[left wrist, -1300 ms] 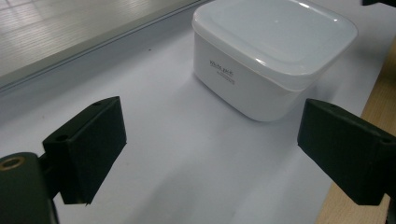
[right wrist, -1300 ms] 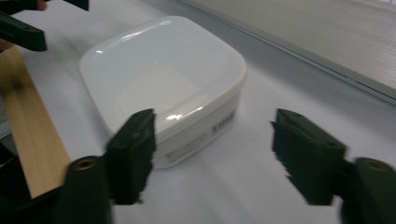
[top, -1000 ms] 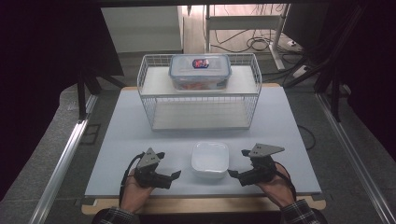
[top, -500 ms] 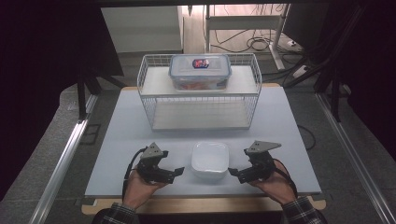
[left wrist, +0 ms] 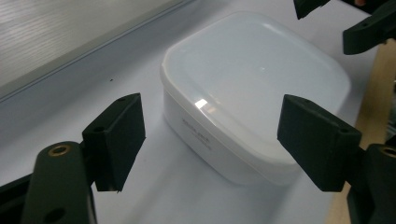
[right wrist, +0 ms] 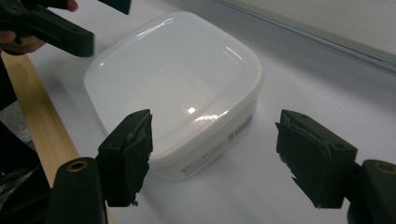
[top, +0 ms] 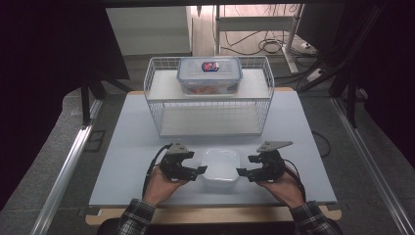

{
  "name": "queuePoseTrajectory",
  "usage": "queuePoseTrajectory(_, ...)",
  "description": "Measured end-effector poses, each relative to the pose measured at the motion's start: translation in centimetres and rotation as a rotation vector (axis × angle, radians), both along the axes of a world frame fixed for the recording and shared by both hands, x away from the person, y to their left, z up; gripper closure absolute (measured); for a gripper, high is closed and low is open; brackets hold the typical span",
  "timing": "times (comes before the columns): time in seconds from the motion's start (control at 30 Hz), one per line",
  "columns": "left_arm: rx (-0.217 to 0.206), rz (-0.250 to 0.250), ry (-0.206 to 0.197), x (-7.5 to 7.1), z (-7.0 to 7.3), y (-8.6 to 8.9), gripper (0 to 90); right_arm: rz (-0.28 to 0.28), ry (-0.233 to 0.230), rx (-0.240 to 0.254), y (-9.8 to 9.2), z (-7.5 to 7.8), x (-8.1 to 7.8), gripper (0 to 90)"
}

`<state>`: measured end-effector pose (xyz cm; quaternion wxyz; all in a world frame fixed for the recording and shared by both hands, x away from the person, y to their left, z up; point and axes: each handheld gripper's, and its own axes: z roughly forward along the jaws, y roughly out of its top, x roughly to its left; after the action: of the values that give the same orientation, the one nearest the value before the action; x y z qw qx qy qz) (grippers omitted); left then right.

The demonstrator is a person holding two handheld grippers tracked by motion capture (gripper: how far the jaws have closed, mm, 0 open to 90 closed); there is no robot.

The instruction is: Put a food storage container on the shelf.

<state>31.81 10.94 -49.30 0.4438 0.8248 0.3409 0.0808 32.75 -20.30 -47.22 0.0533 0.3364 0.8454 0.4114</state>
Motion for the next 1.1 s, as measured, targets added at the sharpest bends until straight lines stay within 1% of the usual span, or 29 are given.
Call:
queuePoseTrajectory(0.1, 0.002, -0.013, 0.033, 0.7, -0.5, -0.7, 22.1, 0.017, 0.016, 0.0, 0.7, -0.2, 0.3, 27.1)
queuePoseTrajectory(0.17, -0.026, -0.035, 0.067, 1.1, -0.8, -0.8, 21.0, 0.028, 0.031, -0.012, 1.1, -0.4, 0.5, 26.8)
queuePoseTrajectory(0.2, -0.036, -0.045, 0.076, 1.3, -0.8, -0.8, 20.8, 0.032, 0.041, -0.023, 1.4, -0.6, 0.6, 26.6)
queuePoseTrajectory(0.23, -0.052, -0.058, 0.098, 1.4, -1.0, -0.9, 20.6, 0.035, 0.05, -0.028, 1.5, -0.8, 0.6, 25.4)
queuePoseTrajectory(0.27, -0.067, -0.076, 0.115, 1.5, -1.1, -0.9, 20.5, 0.036, 0.072, -0.016, 1.6, -0.9, 0.8, 24.9)
queuePoseTrajectory(0.3, -0.077, -0.078, 0.128, 1.5, -1.3, -1.0, 19.9, 0.04, 0.092, -0.011, 1.7, -1.0, 0.9, 24.6)
queuePoseTrajectory(0.33, -0.087, -0.084, 0.141, 1.6, -1.4, -0.9, 19.4, 0.04, 0.103, -0.007, 1.8, -1.0, 1.0, 24.3)
queuePoseTrajectory(0.37, -0.099, -0.094, 0.162, 1.6, -1.5, -0.9, 21.1, 0.043, 0.108, -0.009, 1.8, -1.0, 1.1, 25.4)
queuePoseTrajectory(0.4, -0.102, -0.093, 0.177, 1.5, -1.5, -0.9, 20.9, 0.05, 0.138, 0.0, 1.9, -1.1, 1.1, 24.9)
queuePoseTrajectory(0.43, -0.102, -0.09, 0.187, 1.3, -1.5, -0.9, 20.9, 0.05, 0.138, 0.0, 1.9, -1.1, 1.1, 24.9)
queuePoseTrajectory(0.47, -0.102, -0.087, 0.191, 1.2, -1.4, -0.9, 21.5, 0.048, 0.15, 0.001, 1.9, -1.2, 1.1, 25.3)
queuePoseTrajectory(0.53, -0.096, -0.079, 0.201, 0.8, -1.2, -0.7, 24.6, 0.039, 0.157, 0.009, 1.7, -1.1, 1.0, 30.1)
queuePoseTrajectory(0.57, -0.094, -0.074, 0.196, 0.7, -1.0, -0.5, 28.1, 0.033, 0.157, 0.009, 1.6, -1.0, 0.9, 34.3)
queuePoseTrajectory(0.6, -0.099, -0.055, 0.19, 0.4, -0.8, -0.2, 34.2, 0.024, 0.153, 0.012, 1.4, -0.8, 0.9, 38.6)
queuePoseTrajectory(0.63, -0.101, -0.051, 0.193, 0.3, -0.7, -0.1, 41.2, 0.011, 0.157, 0.018, 1.2, -0.7, 0.8, 42.8)
queuePoseTrajectory(0.7, -0.119, -0.043, 0.199, 0.1, -0.6, 0.3, 49.3, 0.002, 0.18, 0.029, 1.0, -0.5, 0.7, 47.7)
queuePoseTrajectory(0.8, -0.143, -0.016, 0.216, -0.2, -0.5, 0.5, 55.8, -0.023, 0.199, 0.039, 0.8, -0.3, 0.5, 55.3)
queuePoseTrajectory(0.9, -0.169, 0.031, 0.227, -0.4, -0.4, 0.6, 61.6, -0.054, 0.205, 0.057, 0.5, 0.0, 0.5, 62.2)
queuePoseTrajectory(0.93, -0.177, 0.039, 0.227, -0.4, -0.4, 0.7, 63.7, -0.062, 0.21, 0.075, 0.4, 0.1, 0.5, 64.4)
queuePoseTrajectory(0.97, -0.188, 0.051, 0.225, -0.4, -0.3, 0.8, 65.7, -0.067, 0.212, 0.082, 0.3, 0.2, 0.5, 66.3)
queuePoseTrajectory(1.1, -0.191, 0.089, 0.204, -0.6, -0.1, 0.9, 69.9, -0.082, 0.217, 0.134, 0.0, 0.2, 0.6, 72.6)
